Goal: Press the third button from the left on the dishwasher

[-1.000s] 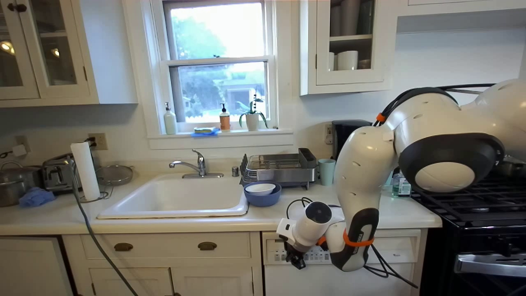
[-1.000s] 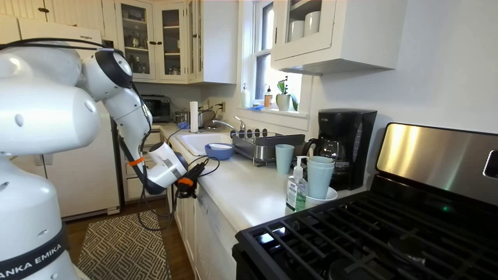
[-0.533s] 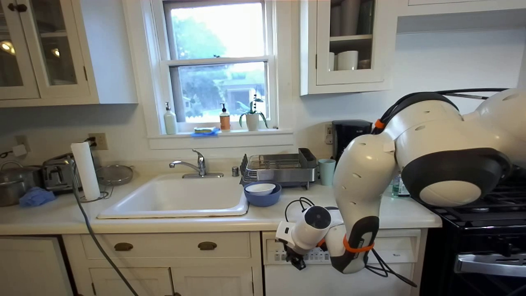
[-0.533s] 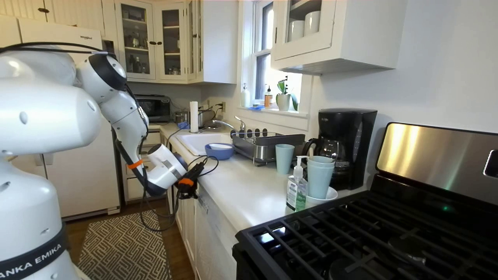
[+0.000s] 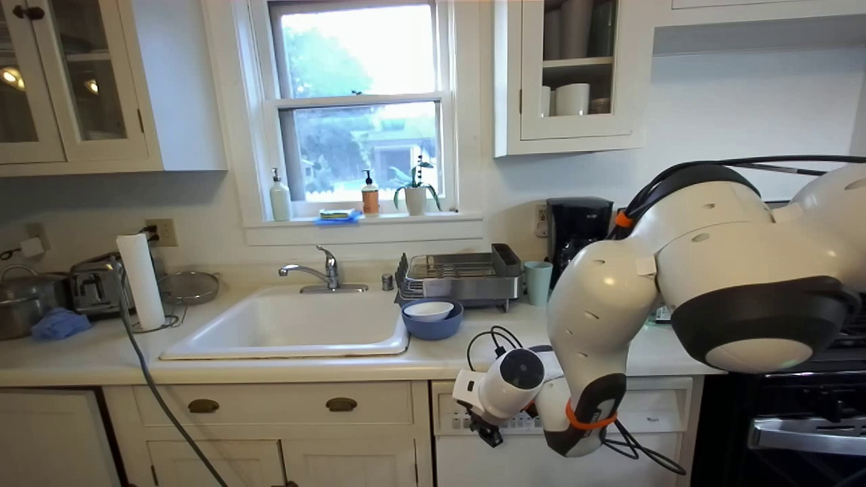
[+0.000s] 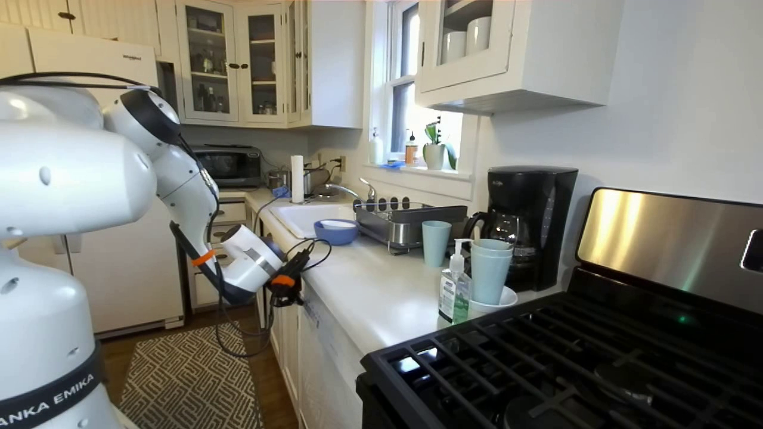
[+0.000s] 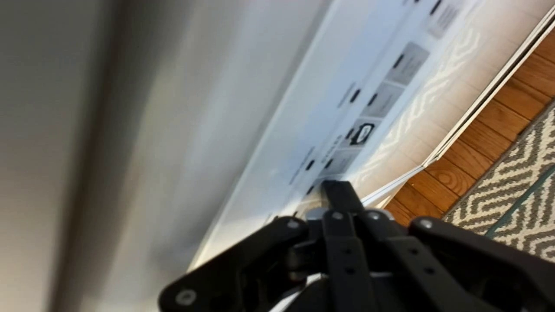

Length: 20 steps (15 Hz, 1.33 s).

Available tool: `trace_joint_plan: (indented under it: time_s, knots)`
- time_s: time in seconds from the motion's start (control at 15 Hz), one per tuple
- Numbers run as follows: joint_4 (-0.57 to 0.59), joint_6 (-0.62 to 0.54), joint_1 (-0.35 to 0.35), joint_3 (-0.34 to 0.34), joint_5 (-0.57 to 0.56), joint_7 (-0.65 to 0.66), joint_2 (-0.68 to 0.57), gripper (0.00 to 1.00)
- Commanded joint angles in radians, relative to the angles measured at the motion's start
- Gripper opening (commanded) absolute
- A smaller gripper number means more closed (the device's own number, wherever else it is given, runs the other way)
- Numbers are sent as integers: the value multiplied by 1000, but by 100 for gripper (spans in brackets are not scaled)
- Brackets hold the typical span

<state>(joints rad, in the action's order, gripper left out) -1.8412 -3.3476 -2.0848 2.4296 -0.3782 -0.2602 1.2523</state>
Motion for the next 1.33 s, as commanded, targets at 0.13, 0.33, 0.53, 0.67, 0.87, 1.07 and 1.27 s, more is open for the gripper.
trace_joint_plan:
  time_s: [0.13, 0.33, 0.53, 0.67, 0.87, 1.07, 1.27]
  knots:
    - [81, 70, 36, -87, 60, 47, 118, 1]
    - [82, 107, 60, -104, 76, 61, 130, 1]
    - [90, 139, 77, -118, 89, 66, 142, 1]
    - [91, 163, 90, -128, 96, 71, 146, 2]
    - [90, 194, 98, -132, 105, 74, 140, 1]
    - [95, 214, 105, -141, 109, 72, 142, 2]
    - [103, 214, 118, -166, 104, 66, 159, 1]
